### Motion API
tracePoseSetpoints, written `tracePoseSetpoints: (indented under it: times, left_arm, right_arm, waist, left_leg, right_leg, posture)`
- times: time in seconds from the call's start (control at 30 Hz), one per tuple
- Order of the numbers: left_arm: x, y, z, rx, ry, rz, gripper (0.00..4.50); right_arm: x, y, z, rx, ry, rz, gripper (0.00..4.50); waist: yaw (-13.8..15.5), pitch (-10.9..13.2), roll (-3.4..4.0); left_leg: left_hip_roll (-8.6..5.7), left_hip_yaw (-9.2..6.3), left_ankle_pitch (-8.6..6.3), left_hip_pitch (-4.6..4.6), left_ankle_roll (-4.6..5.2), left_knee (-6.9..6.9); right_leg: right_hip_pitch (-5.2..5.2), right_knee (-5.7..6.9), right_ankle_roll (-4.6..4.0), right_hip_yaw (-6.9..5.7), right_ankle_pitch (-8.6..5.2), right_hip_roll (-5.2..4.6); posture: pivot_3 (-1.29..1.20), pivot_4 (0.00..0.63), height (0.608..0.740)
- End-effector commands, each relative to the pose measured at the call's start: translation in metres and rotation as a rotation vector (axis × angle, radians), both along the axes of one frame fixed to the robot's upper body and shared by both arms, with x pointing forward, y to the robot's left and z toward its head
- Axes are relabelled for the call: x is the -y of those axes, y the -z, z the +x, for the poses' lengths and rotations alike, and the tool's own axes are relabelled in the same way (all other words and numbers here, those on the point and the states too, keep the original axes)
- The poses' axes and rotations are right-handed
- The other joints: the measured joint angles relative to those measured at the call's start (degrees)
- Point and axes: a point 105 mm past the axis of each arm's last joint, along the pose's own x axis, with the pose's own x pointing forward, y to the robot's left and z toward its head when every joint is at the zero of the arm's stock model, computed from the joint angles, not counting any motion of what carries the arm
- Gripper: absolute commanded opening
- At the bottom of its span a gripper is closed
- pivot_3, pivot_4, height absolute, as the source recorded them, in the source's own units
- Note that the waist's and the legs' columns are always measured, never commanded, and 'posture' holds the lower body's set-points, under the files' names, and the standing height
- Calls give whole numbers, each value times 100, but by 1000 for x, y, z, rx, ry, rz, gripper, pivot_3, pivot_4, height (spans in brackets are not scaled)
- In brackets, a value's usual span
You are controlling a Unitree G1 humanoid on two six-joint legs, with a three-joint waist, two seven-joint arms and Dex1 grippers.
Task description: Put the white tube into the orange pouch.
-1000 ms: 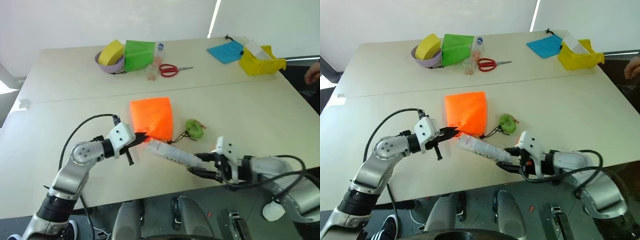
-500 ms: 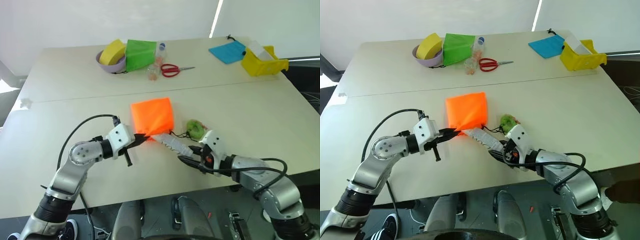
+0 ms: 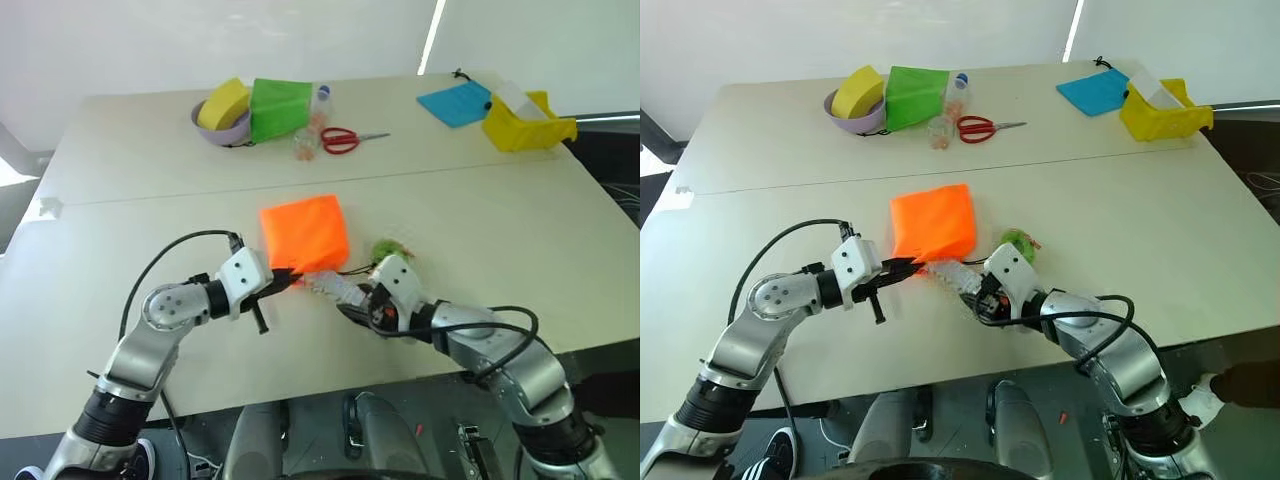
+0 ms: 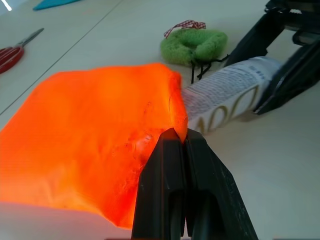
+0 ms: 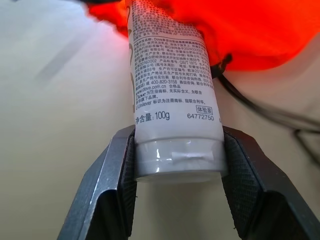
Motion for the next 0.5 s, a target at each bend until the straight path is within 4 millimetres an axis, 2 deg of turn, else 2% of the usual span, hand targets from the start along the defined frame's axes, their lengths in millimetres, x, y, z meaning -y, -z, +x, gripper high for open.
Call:
tracePoseSetpoints:
  times: [0.03, 0.17, 0.37, 0.43, 0.5]
  left_arm:
    - [7, -14, -4, 36, 29, -33, 0]
    - [8, -13, -4, 28, 27, -35, 0]
    - [10, -12, -5, 24, 30, -35, 0]
    - [10, -12, -5, 23, 29, -35, 0]
    - [9, -12, -5, 20, 23, -38, 0]
  right_arm:
    - [-10, -16, 4, 28, -6, 45, 1799]
    - [-22, -16, 5, -17, -5, 64, 1799]
    - [-30, -10, 16, -61, 62, 46, 1799]
    - [-26, -16, 29, -68, 159, 99, 1799]
    - [-27, -22, 29, -81, 167, 134, 1799]
  waist:
    - [-1, 0, 0]
    - [-6, 0, 0]
    - [-30, 0, 0]
    - [-38, 0, 0]
    - [-46, 0, 1]
  left_leg:
    - [2, -1, 0, 0, 0, 0]
    - [2, 0, 0, -1, 1, -2]
    - [2, 3, 1, -1, 1, -1]
    - [2, 3, 1, 0, 1, -1]
    - [3, 3, 1, -1, 1, -1]
  right_leg:
    - [0, 1, 0, 0, 0, 1]
    - [-1, 1, 1, 0, 0, 3]
    - [-2, 2, 1, 0, 1, 3]
    - [-2, 3, 1, 0, 1, 3]
    - [-4, 8, 1, 0, 1, 3]
  posture:
    - [0, 150, 740]
    - [0, 150, 740]
    - [0, 150, 740]
    - [0, 150, 740]
    - [0, 150, 740]
